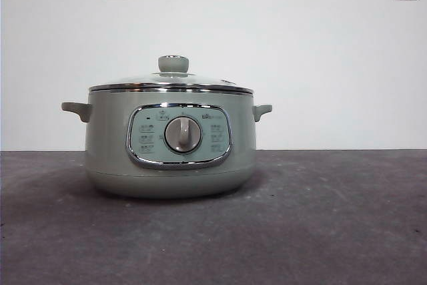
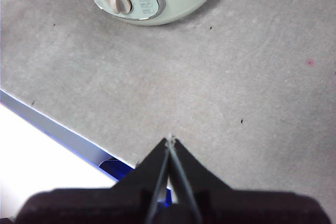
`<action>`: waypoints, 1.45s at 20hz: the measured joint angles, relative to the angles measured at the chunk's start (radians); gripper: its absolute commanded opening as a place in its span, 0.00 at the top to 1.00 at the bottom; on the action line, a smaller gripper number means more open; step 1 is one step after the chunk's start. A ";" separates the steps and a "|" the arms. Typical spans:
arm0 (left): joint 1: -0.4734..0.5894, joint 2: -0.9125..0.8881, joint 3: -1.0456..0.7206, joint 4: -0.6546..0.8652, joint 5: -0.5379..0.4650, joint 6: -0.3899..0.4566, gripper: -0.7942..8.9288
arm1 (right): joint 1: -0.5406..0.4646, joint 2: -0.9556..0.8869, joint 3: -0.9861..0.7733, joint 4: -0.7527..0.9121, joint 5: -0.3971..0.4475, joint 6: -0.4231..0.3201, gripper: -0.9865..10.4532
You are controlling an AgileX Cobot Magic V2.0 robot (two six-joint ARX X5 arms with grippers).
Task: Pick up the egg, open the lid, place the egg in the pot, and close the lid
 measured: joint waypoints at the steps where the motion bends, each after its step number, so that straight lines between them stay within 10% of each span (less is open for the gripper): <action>1: 0.000 0.000 0.000 0.000 0.000 0.000 0.92 | 0.000 0.000 0.000 0.000 0.000 0.000 0.91; 11: 0.000 0.017 0.000 0.024 0.000 0.002 0.92 | 0.000 0.000 0.000 0.000 0.000 0.000 0.91; 16: 0.113 -0.082 -0.048 0.448 0.049 0.079 0.92 | 0.000 0.000 0.000 0.000 0.000 0.000 0.91; 21: 0.356 -0.402 -0.436 0.795 0.202 0.107 0.92 | 0.000 0.000 0.000 0.000 0.000 0.000 0.91; 29: 0.458 -0.824 -1.157 1.081 0.021 0.076 0.92 | 0.000 0.000 0.000 0.000 0.000 0.000 0.91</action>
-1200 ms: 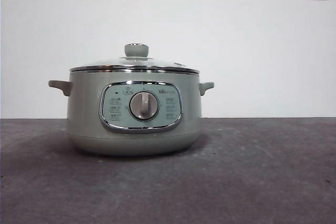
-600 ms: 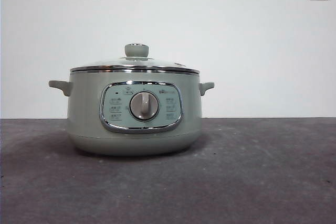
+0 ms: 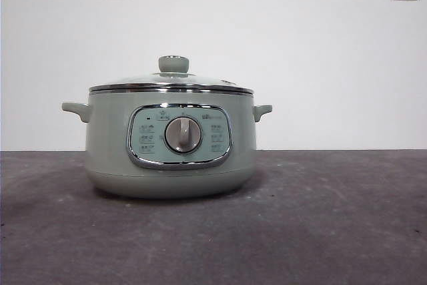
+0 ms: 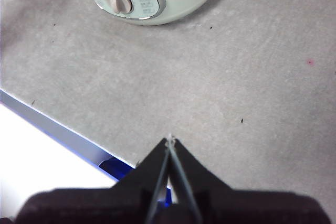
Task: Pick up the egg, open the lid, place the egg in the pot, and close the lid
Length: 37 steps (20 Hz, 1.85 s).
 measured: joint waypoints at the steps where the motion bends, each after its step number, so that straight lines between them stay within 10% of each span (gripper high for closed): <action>1: 0.000 -0.030 -0.062 0.027 -0.027 -0.016 0.92 | 0.000 0.000 0.000 0.000 0.000 0.000 0.91; 13: 0.000 -0.229 -0.327 0.042 -0.254 -0.156 0.92 | 0.000 0.000 0.000 -0.001 0.000 0.000 0.91; 30: 0.000 -0.188 -0.327 0.043 -0.257 -0.164 0.92 | -0.004 -0.006 0.000 0.000 0.013 -0.003 0.91; 33: 0.000 -0.177 -0.327 0.043 -0.257 -0.164 0.92 | -0.091 -0.068 -0.002 0.060 0.089 -0.072 0.91; 37: 0.000 -0.174 -0.327 0.043 -0.257 -0.164 0.92 | -0.363 -0.235 -0.082 0.333 -0.012 -0.183 0.91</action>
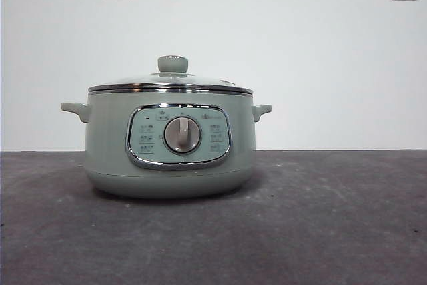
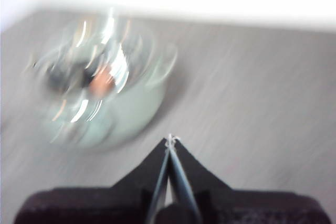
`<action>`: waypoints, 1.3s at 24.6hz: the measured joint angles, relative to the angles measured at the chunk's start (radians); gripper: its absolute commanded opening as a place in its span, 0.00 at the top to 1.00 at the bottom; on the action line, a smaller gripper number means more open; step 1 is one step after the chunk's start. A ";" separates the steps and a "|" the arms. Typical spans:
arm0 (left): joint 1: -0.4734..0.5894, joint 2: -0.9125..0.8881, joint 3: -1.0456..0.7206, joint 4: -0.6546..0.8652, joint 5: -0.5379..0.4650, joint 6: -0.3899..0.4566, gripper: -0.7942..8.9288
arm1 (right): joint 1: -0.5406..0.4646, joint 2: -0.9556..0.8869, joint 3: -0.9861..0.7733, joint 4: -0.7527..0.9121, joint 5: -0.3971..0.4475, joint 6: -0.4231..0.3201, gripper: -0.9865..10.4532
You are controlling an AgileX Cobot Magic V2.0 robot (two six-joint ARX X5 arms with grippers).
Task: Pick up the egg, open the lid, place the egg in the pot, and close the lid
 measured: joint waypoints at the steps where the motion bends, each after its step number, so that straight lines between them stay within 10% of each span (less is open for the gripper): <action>1: 0.000 0.000 0.000 0.000 0.000 0.000 0.92 | -0.069 -0.043 -0.044 0.057 -0.002 -0.023 0.91; 6: 0.000 0.000 0.000 0.000 0.000 0.000 0.92 | -0.268 -0.262 -0.354 0.348 -0.004 -0.097 0.91; 17: 0.000 0.001 0.000 0.000 0.000 0.000 0.92 | -0.290 -0.445 -0.835 0.568 -0.004 -0.013 0.91; 32: 0.000 0.006 0.000 0.002 0.000 0.000 0.92 | -0.290 -0.447 -0.885 0.585 0.004 0.051 0.91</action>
